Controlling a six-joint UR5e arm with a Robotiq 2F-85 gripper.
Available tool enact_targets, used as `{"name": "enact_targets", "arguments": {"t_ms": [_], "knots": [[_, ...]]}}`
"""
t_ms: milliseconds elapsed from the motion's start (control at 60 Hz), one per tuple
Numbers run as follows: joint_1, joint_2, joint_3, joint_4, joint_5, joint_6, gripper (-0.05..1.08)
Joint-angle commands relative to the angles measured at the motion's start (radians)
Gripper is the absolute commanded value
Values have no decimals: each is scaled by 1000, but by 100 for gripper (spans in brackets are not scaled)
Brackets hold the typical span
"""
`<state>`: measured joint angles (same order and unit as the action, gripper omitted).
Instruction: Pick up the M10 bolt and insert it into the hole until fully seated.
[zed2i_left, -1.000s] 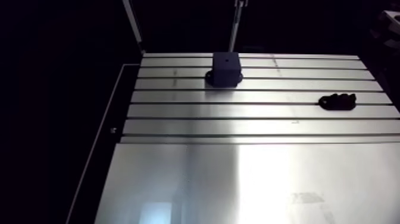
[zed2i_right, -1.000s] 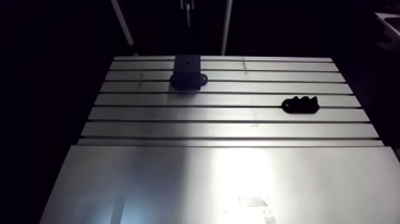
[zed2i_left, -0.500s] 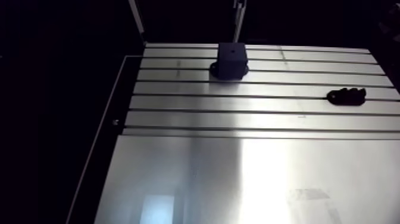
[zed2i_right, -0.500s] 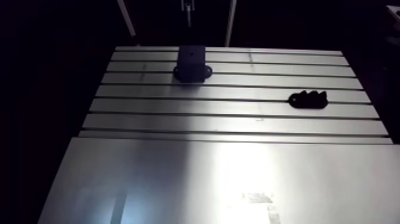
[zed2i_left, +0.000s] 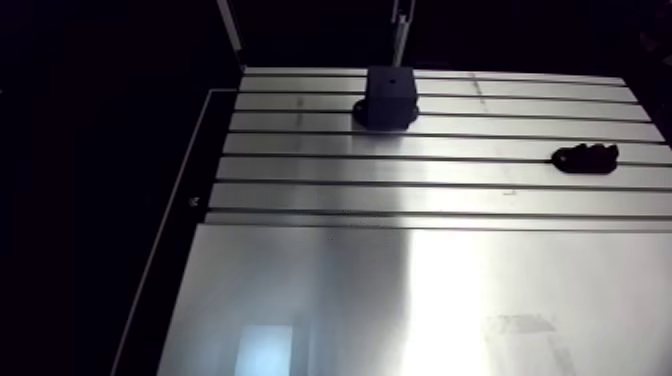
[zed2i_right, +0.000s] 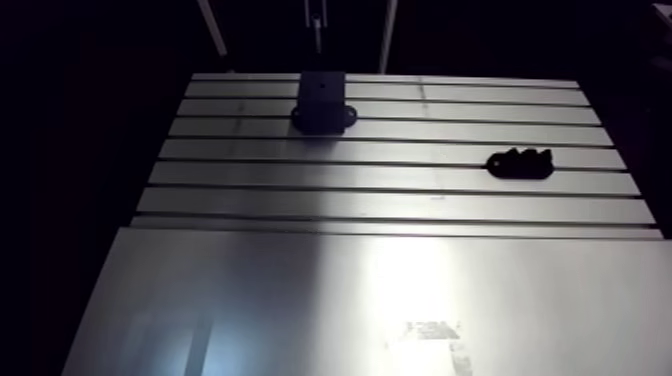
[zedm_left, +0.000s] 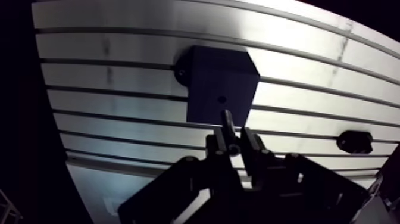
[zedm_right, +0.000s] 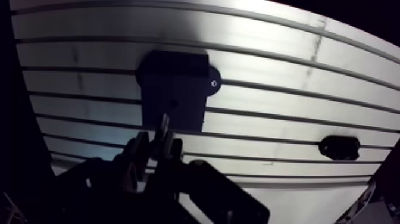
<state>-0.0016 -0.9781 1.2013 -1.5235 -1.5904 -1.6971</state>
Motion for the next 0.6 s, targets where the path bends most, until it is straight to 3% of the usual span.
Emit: {"name": "enact_targets", "arguments": {"t_ms": [17,600], "knots": [[0,0,22,-2,-1,1,108],[-1,6,48,-24,-1,0,108]]}}
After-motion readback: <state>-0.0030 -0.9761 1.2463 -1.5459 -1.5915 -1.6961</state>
